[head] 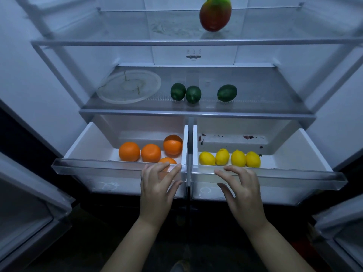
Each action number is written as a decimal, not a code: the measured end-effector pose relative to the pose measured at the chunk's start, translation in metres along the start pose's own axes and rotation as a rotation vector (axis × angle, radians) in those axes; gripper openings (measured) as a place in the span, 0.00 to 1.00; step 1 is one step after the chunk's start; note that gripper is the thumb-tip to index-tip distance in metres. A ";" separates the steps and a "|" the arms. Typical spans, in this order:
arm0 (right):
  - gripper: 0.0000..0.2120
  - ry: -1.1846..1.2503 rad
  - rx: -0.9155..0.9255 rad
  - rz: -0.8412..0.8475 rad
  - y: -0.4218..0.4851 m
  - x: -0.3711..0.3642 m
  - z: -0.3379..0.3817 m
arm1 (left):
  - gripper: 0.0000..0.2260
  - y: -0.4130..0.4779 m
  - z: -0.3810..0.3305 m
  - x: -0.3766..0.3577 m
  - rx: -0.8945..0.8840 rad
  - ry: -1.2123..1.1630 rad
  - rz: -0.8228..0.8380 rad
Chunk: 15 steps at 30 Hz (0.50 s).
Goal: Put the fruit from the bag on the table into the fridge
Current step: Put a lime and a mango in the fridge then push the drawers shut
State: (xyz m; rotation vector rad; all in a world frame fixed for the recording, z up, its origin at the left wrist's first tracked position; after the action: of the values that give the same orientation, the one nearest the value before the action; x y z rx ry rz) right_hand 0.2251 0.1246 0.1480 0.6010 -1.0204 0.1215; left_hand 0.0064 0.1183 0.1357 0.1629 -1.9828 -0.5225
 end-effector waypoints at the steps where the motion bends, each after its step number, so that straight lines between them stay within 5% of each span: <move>1: 0.21 0.000 0.000 -0.003 0.000 0.000 0.000 | 0.17 0.001 -0.001 0.000 -0.004 -0.003 -0.005; 15: 0.20 0.033 0.006 -0.025 0.023 0.000 -0.009 | 0.17 0.022 0.000 -0.005 -0.051 -0.025 -0.036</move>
State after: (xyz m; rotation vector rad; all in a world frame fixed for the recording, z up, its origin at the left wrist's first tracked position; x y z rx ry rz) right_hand 0.2237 0.1483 0.1541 0.6156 -0.9809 0.1125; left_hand 0.0110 0.1395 0.1404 0.1614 -1.9922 -0.6002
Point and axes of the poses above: each hand's wrist, its own y-axis towards the middle knuckle, its own x-axis out of the back of the hand, z = x × y, the point moved 6 cm from there along y, towards the middle knuckle, and after that the axes turned 15 degrees about z, right-handed, at the moved point
